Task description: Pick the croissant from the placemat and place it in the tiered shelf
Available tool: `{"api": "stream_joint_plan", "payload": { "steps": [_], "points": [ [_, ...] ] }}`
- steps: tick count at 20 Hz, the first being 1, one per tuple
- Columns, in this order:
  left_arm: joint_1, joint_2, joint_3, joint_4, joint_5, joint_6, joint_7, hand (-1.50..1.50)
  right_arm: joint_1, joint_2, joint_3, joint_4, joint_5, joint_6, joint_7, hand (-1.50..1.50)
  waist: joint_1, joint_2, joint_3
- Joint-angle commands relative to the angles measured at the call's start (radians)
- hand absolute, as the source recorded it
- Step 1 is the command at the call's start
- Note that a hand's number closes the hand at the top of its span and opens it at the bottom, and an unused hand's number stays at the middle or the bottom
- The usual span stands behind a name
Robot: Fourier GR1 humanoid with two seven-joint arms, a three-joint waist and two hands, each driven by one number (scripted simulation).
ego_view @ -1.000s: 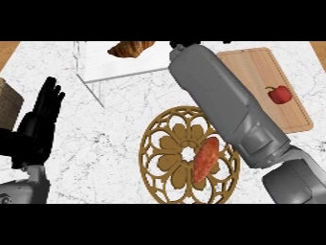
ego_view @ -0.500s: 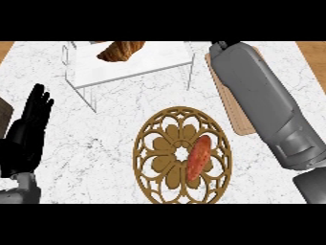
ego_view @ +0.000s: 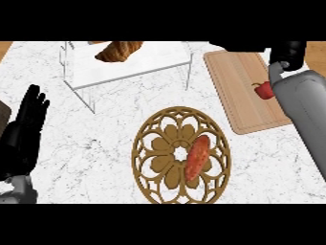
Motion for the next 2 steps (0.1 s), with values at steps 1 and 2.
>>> {"api": "stream_joint_plan", "payload": {
  "steps": [1, 2],
  "points": [
    [0.005, -0.02, -0.012, 0.002, -0.011, 0.005, -0.016, 0.0, 0.175, -0.093, -0.031, -0.248, -0.015, 0.048, 0.027, -1.5, 0.009, 0.005, 0.0],
    [-0.001, -0.052, -0.052, -0.022, -0.04, 0.036, 0.02, 0.0, 0.211, -0.086, -0.035, -0.288, -0.019, 0.049, 0.042, -1.5, 0.011, 0.005, 0.0]
  ]
}}
